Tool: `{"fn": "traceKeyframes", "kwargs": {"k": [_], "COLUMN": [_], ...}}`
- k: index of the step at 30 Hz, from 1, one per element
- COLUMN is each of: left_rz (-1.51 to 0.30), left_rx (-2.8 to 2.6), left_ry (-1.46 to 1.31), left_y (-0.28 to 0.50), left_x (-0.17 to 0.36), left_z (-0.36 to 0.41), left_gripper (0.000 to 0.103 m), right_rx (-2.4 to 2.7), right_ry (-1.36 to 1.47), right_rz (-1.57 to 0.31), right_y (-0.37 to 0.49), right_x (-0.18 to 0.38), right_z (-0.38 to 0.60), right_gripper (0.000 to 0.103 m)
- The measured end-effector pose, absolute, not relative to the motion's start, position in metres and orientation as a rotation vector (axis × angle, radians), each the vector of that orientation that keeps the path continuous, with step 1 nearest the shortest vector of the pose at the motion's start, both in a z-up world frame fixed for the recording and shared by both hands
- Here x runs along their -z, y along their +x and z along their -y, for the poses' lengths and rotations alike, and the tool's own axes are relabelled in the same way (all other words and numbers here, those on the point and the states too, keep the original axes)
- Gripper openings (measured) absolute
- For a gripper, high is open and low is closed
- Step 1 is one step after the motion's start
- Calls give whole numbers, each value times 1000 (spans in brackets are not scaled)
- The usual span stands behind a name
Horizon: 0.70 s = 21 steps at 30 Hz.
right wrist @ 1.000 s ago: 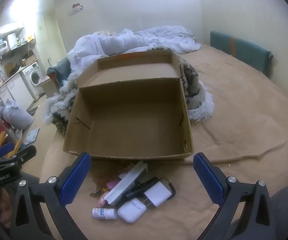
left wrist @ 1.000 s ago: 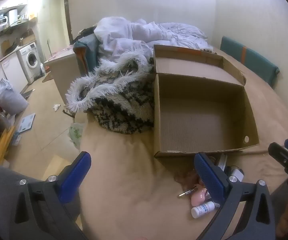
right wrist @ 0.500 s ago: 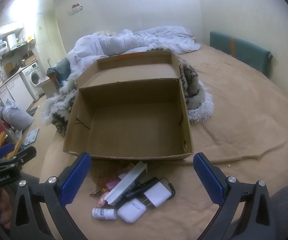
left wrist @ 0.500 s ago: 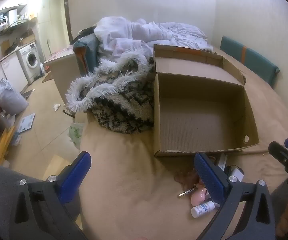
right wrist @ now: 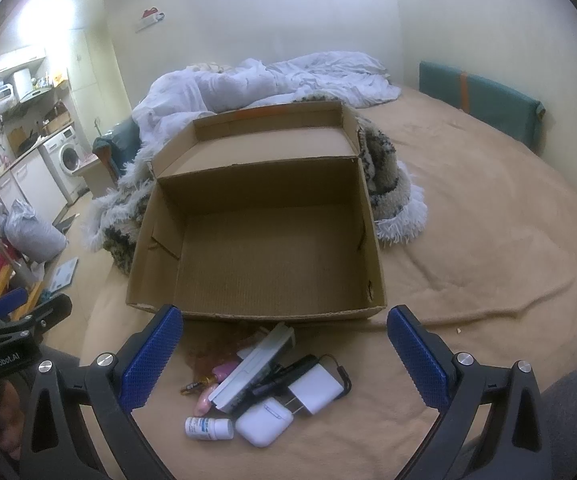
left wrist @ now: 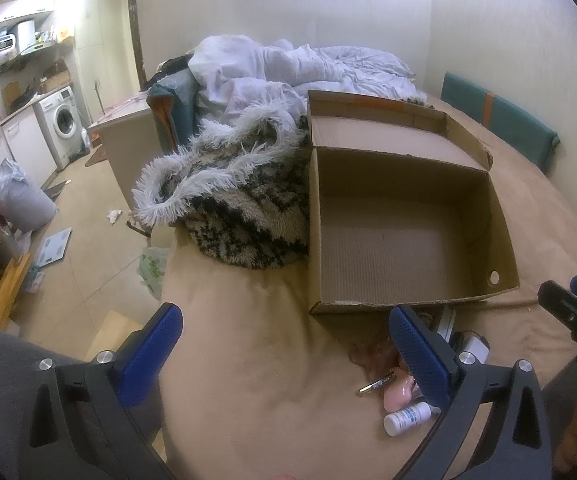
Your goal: Organize rigid objects
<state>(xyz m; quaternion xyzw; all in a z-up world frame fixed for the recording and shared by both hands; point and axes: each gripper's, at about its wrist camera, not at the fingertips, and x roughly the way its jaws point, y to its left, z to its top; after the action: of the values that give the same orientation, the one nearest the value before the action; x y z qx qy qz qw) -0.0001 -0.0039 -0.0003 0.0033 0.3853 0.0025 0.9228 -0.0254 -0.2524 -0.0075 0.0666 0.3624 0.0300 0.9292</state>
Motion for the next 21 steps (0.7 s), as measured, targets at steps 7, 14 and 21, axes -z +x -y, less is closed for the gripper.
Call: {"fn": "traceKeyframes", "kwargs": {"k": [7, 14, 21], "left_rz": [-796, -797, -797], "left_rx": [-7, -7, -7], "left_ry": [6, 8, 7], "left_y": [-4, -5, -2], "left_x": [0, 0, 6], "left_z": [2, 1, -1], "left_gripper": [103, 103, 103], "right_rx": [-64, -62, -60], "right_ry": [134, 134, 136], "right_rz": [-743, -744, -748], "right_y": [-25, -25, -24], "right_x": [8, 7, 8], "right_z": [253, 251, 252], "right_gripper": [103, 103, 103]}}
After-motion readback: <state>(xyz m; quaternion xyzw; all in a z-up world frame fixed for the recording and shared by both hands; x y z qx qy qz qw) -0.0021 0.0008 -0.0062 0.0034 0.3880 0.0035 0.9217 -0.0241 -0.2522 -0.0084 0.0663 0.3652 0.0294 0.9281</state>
